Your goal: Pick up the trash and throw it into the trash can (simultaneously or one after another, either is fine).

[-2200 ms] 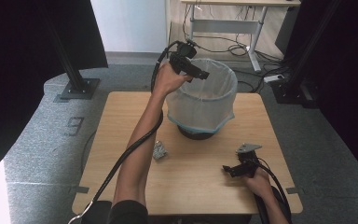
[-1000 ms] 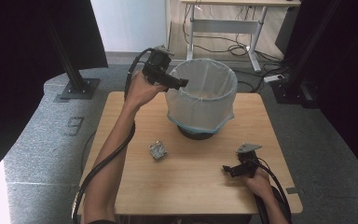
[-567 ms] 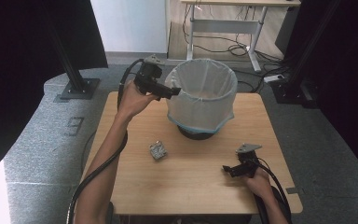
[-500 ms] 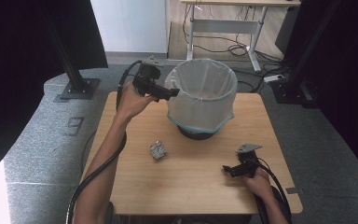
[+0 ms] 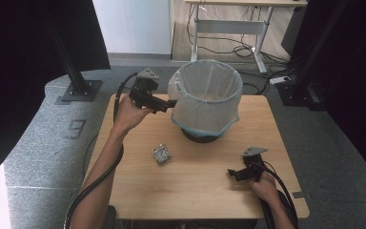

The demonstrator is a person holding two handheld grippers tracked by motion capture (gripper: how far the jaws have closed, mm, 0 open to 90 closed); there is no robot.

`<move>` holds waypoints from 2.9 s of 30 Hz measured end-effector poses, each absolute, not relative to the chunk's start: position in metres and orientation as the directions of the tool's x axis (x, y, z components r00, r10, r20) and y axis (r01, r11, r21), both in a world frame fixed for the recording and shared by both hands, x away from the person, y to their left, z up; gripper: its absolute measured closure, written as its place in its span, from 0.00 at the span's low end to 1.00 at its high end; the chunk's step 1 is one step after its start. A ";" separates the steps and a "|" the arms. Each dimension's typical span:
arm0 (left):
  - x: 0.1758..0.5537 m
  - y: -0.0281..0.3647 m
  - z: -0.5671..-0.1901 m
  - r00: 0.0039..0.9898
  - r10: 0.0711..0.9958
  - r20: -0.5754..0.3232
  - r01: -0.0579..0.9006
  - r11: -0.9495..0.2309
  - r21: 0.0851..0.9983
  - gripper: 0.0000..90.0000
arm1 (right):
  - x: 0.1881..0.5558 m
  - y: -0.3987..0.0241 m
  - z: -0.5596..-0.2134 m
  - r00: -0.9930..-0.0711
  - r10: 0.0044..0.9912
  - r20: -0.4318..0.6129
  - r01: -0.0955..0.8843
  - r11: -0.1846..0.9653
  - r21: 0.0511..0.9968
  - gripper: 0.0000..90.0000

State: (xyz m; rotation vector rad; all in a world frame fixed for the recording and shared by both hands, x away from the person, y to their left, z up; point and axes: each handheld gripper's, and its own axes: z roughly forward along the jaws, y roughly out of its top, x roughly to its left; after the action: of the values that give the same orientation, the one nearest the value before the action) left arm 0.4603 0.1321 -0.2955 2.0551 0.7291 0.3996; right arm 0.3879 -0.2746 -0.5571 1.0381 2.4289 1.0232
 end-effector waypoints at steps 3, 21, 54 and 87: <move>0.457 0.134 -0.305 0.777 0.630 0.001 0.347 -0.430 0.833 0.00 | 0.388 -0.275 -0.557 -0.690 0.724 -0.002 0.505 0.482 0.716 0.00; 0.449 0.149 -0.349 0.763 0.645 -0.042 0.370 -0.383 0.846 0.00 | 0.388 -0.275 -0.557 -0.690 0.724 -0.002 0.503 0.483 0.717 0.00; 0.432 0.144 -0.434 0.760 0.646 -0.076 0.405 -0.379 0.832 0.00 | 0.388 -0.274 -0.558 -0.689 0.725 -0.002 0.502 0.480 0.720 0.00; 0.426 0.135 -0.508 0.757 0.648 -0.088 0.460 -0.431 0.776 0.00 | 0.388 -0.274 -0.557 -0.688 0.726 -0.001 0.504 0.479 0.719 0.00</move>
State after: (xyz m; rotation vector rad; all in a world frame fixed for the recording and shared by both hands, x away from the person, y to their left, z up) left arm 0.4260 0.1350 -0.5079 2.1032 0.8286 0.2817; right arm 0.3878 -0.2743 -0.5575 1.0410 2.4239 1.0274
